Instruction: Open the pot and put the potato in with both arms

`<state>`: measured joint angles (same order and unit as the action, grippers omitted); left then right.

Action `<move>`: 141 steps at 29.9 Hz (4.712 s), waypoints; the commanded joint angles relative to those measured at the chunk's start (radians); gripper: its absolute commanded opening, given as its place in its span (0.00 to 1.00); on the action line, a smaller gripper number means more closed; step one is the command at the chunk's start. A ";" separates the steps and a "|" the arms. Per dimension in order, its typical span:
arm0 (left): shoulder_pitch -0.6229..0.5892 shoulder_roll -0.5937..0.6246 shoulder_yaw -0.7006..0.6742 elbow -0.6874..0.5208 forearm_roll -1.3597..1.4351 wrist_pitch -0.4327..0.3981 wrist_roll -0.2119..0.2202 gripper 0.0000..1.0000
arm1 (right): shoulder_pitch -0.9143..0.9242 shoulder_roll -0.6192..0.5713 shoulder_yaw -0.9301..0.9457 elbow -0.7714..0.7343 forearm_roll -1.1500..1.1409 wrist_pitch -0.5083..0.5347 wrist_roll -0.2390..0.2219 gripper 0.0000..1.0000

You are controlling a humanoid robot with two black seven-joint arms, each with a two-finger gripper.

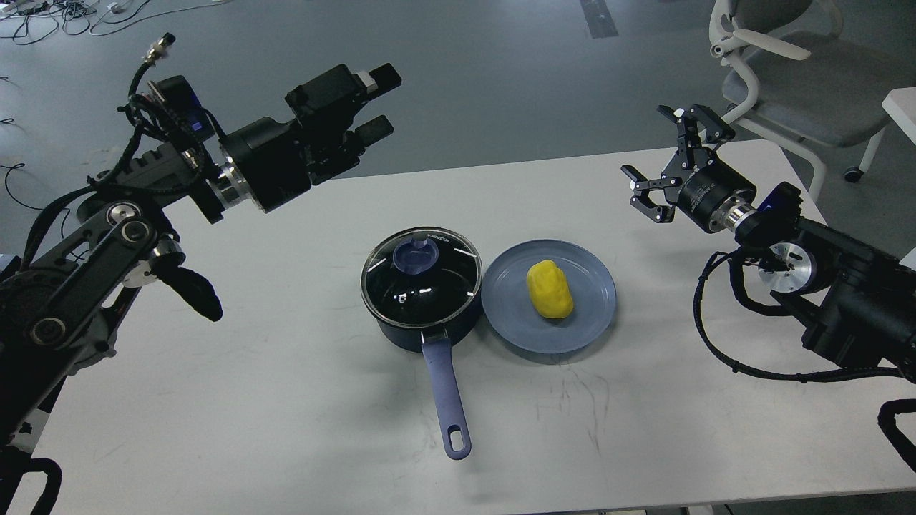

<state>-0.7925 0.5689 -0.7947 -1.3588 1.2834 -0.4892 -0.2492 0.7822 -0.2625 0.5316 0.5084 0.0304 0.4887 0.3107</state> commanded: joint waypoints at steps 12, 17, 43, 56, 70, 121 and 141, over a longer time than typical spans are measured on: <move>-0.132 -0.052 0.408 0.039 0.798 0.139 -0.113 0.98 | 0.003 -0.001 0.001 -0.001 0.000 0.000 0.001 1.00; -0.129 -0.078 0.413 0.112 0.829 0.167 -0.113 0.98 | 0.003 -0.001 0.001 -0.001 -0.001 0.000 0.002 1.00; -0.059 -0.077 0.413 0.199 0.829 0.210 -0.110 0.98 | -0.001 0.000 0.001 -0.002 -0.001 0.000 0.007 1.00; -0.050 -0.078 0.413 0.195 0.837 0.210 -0.107 0.68 | -0.001 0.002 0.001 -0.013 -0.001 0.000 0.007 1.00; -0.093 0.031 0.397 0.101 0.818 0.213 -0.114 0.23 | 0.000 0.002 0.001 -0.013 -0.001 0.000 0.007 1.00; 0.165 0.193 0.422 0.443 0.703 0.426 -0.196 0.80 | -0.012 -0.012 0.001 -0.013 -0.001 0.000 0.007 1.00; -0.005 0.252 0.405 0.346 -0.079 0.287 -0.239 0.98 | 0.143 -0.178 -0.120 0.104 -0.214 0.000 0.007 1.00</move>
<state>-0.7493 0.8195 -0.3893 -1.0084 1.4083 -0.1438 -0.4890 0.8679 -0.3914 0.4595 0.5652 -0.1123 0.4887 0.3175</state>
